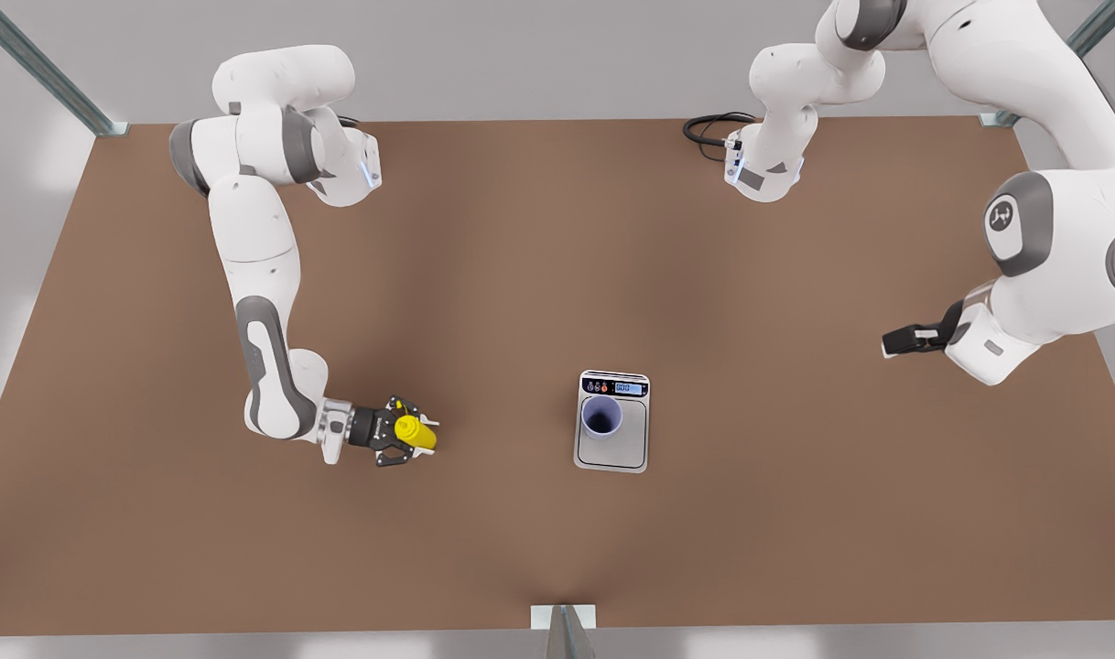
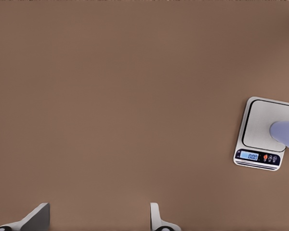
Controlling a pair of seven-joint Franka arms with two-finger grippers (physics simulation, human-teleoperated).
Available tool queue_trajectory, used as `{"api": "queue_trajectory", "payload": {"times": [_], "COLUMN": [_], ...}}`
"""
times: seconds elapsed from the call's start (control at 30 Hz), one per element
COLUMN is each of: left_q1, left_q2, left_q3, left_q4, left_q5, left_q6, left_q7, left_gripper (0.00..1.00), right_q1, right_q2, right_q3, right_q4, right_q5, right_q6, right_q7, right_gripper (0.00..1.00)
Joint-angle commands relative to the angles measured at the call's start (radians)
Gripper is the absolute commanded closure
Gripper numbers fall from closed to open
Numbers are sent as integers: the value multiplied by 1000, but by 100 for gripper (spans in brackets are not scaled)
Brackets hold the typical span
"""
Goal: Move cup to the weight, pick up sauce bottle, pour sauce
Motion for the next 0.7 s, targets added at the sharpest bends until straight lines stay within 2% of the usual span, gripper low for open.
{"api": "queue_trajectory", "payload": {"times": [0.0, 0.1, 0.57, 0.6, 0.67], "left_q1": [0, 0, 1, 1, 3], "left_q2": [0, 5, 5, 6, 6], "left_q3": [0, 0, 0, 0, 0], "left_q4": [0, 0, 3, 3, 3], "left_q5": [0, 0, 0, 0, 0], "left_q6": [0, 3, 2, 3, 5], "left_q7": [0, 0, 0, 0, 0], "left_gripper": [0, 0, 0, 0, 0], "right_q1": [0, 0, -3, -3, -5], "right_q2": [0, 0, 0, 0, 0], "right_q3": [0, 0, 2, 3, 3], "right_q4": [0, 0, 0, 0, 0], "right_q5": [3, 3, 4, 4, 4], "right_q6": [-1, -1, -1, -1, -2], "right_q7": [0, 1, 6, 6, 6], "right_gripper": [39, 36, 33, 30, 9]}}
